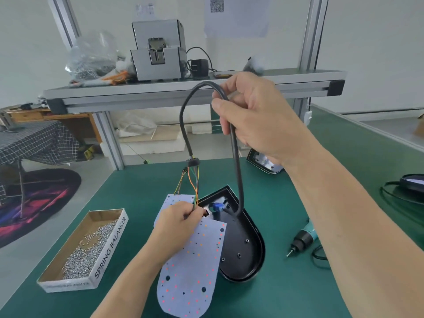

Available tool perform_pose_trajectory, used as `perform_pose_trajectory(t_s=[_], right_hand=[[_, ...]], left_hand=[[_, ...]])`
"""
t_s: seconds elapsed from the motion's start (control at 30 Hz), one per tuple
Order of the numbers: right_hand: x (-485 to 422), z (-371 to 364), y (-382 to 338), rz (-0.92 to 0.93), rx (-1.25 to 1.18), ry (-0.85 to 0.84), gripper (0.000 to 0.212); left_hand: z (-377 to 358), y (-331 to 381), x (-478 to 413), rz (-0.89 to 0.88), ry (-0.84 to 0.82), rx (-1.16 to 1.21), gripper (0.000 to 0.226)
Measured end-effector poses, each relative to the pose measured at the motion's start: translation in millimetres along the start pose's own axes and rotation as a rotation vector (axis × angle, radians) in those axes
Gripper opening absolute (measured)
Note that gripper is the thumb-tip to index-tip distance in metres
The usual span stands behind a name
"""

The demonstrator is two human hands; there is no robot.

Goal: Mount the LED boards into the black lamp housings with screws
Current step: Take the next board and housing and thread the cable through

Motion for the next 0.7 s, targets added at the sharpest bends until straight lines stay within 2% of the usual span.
perform_pose_trajectory(t_s=[0.17, 0.27, 0.4, 0.53, 0.63, 0.7], right_hand=[[7.8, 1.1, 0.2, -0.011, -0.100, -0.014, 0.010], [9.1, 6.7, -4.3, 0.025, -0.119, 0.040, 0.006], [12.2, 17.9, -20.0, 0.189, -0.040, 0.189, 0.010], [18.6, 21.7, -39.8, 0.420, 0.164, 0.312, 0.015], [21.8, 21.5, -48.8, 0.531, 0.287, 0.344, 0.018], [20.7, 19.8, -47.1, 0.516, 0.324, 0.329, 0.023]], left_hand=[[6.3, 10.7, -4.8, -0.088, 0.033, -0.015, 0.050], [6.2, 13.1, -4.2, -0.102, 0.050, -0.028, 0.050], [0.5, 25.7, -0.6, -0.166, -0.014, -0.003, 0.048], [-3.9, 39.5, 2.8, -0.242, -0.067, -0.003, 0.050], [-5.3, 33.9, 0.9, -0.157, -0.093, 0.054, 0.051], [-7.4, 27.0, 1.8, -0.073, -0.129, 0.113, 0.050]])
Point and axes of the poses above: each hand's wrist, its own x-axis away from the middle knuckle, its own z-axis out of the back of the hand, y = z × x, the point moved 8 cm from there along -x, towards the middle knuckle, and after that the axes turned 11 degrees about -z, right-handed, at the moved point
